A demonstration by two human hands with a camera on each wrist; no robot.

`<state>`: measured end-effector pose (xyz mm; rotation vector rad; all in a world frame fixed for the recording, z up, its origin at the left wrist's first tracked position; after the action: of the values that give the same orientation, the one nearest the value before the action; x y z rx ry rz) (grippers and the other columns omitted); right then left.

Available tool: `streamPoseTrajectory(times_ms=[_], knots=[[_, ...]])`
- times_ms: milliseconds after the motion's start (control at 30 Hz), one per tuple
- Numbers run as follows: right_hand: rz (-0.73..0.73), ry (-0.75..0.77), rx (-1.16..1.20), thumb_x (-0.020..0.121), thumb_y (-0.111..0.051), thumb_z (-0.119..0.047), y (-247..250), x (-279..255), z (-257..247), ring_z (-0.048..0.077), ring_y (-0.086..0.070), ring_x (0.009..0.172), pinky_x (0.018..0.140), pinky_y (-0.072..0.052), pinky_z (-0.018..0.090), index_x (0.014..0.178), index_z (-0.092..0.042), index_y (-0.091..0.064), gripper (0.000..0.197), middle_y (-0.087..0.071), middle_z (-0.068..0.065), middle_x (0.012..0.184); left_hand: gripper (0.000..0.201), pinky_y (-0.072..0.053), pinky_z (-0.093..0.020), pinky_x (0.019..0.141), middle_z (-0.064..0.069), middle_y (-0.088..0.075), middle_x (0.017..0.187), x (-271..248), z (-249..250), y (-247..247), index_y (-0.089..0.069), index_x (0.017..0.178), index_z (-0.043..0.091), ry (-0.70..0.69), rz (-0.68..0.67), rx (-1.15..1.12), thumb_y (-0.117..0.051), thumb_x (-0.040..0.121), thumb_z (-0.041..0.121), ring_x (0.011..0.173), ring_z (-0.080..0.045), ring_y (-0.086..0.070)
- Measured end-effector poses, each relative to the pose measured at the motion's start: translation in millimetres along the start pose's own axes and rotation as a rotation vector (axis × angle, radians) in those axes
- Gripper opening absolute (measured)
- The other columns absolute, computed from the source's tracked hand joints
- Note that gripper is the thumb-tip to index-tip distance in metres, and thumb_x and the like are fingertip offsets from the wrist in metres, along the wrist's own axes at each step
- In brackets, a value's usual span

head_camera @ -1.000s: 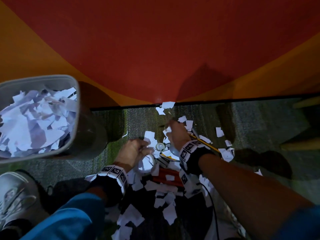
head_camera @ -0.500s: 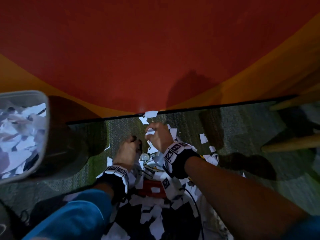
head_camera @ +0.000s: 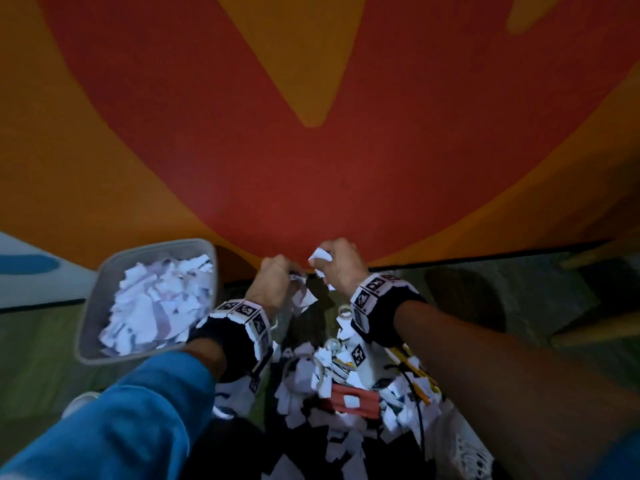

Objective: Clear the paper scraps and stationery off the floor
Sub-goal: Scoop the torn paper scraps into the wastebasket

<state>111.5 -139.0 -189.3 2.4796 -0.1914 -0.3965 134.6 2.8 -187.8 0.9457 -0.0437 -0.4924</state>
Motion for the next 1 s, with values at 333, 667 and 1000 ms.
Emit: streamPoseTrajectory(times_ms=[333, 667, 1000], knots=[[-0.166, 0.185, -0.098, 0.095, -0.058, -0.007, -20, -43, -186, 0.022, -0.068, 0.059, 0.048, -0.053, 0.029, 0.111, -0.012, -0.061, 0.018, -0.067, 0.013, 0.082, 0.015, -0.053, -0.023, 0.08, -0.004, -0.076, 0.09, -78, -42, 213, -0.079, 0.095, 0.009, 0.146, 0.277, 0.023, -0.068, 0.085, 0.005, 0.08, -0.01, -0.065], [-0.279, 0.188, -0.149, 0.087, -0.059, -0.003, -118, -61, -224, 0.019, -0.057, 0.059, 0.059, -0.056, 0.042, 0.063, -0.004, -0.061, 0.024, -0.055, 0.004, 0.063, 0.022, -0.051, -0.022, 0.075, -0.011, -0.075, 0.099, -115, -129, 231, -0.077, 0.104, 0.011, 0.437, 0.369, -0.139, -0.074, 0.083, 0.007, 0.084, -0.019, -0.067], [-0.396, 0.029, -0.13, 0.086, -0.068, -0.011, -148, -46, -204, 0.028, -0.064, 0.108, 0.083, -0.054, 0.033, 0.138, -0.013, -0.051, 0.054, -0.064, 0.012, 0.123, 0.063, -0.056, -0.028, 0.079, -0.016, -0.061, 0.134, -101, -122, 206, -0.047, 0.146, 0.019, 0.401, 0.298, -0.04, -0.06, 0.086, 0.008, 0.102, -0.028, -0.067]])
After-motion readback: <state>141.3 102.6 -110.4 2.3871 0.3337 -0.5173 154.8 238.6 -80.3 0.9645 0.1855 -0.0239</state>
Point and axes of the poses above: each hand's wrist, its own x-axis towards the middle knuckle, its own y-axis out of the back of the hand, z = x × y, the point moved 7 cm from there along x, towards the middle knuckle
